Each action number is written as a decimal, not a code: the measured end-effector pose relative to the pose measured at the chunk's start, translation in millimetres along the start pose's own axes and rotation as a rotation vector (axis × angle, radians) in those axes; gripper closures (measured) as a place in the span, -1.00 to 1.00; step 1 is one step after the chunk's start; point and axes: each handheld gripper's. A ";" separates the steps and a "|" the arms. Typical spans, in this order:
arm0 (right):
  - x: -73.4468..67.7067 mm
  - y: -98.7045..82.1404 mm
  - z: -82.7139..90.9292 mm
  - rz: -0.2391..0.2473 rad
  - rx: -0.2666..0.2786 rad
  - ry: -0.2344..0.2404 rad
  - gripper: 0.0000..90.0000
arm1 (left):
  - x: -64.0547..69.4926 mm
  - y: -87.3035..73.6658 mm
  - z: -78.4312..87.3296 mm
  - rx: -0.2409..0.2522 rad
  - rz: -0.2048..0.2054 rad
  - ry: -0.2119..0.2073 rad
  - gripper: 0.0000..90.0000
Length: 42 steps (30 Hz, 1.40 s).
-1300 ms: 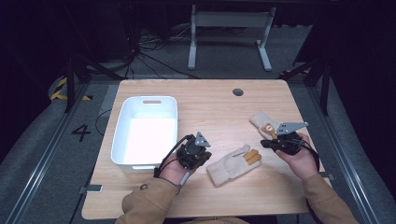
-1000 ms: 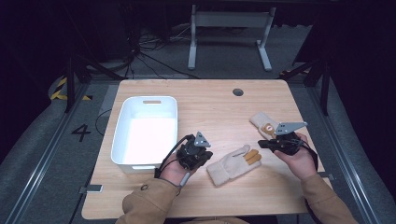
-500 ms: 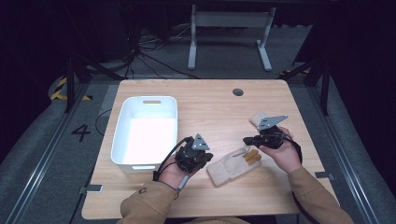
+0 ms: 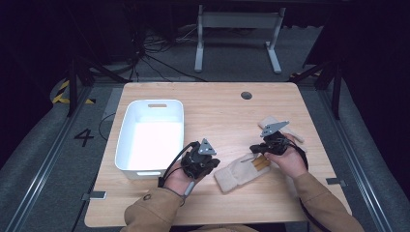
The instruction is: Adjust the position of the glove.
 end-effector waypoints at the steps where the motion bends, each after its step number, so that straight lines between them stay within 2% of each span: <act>1: 0.3 -0.8 -0.5 -0.003 -0.005 -0.001 0.99 | 0.0 -0.2 -0.3 0.000 0.002 0.001 0.99; 10: -0.5 -4.3 -0.1 0.005 -0.045 -0.016 0.99 | -1.1 0.2 2.6 0.003 0.000 0.006 0.99; 18: -5.3 -13.2 9.9 -0.012 -0.075 -0.022 0.99 | 0.2 5.2 -0.5 0.005 -0.015 -0.007 0.98; 26: -14.4 -22.4 20.5 -0.002 -0.107 -0.033 0.99 | -0.5 10.9 -3.6 0.017 -0.024 -0.017 0.92; 38: -22.5 -30.9 29.1 -0.014 -0.130 -0.015 0.99 | -1.0 16.8 -7.7 0.017 -0.040 -0.037 0.89; 42: -24.1 -31.6 30.2 -0.015 -0.133 -0.011 0.99 | -1.4 17.7 -4.8 0.044 -0.038 -0.025 0.90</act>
Point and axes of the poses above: each handheld gripper's, and its own axes: z roughly backward along the jaws, y roughly out of its top, x roughly to its right, and after that the axes turned 3 degrees about -y, right-handed
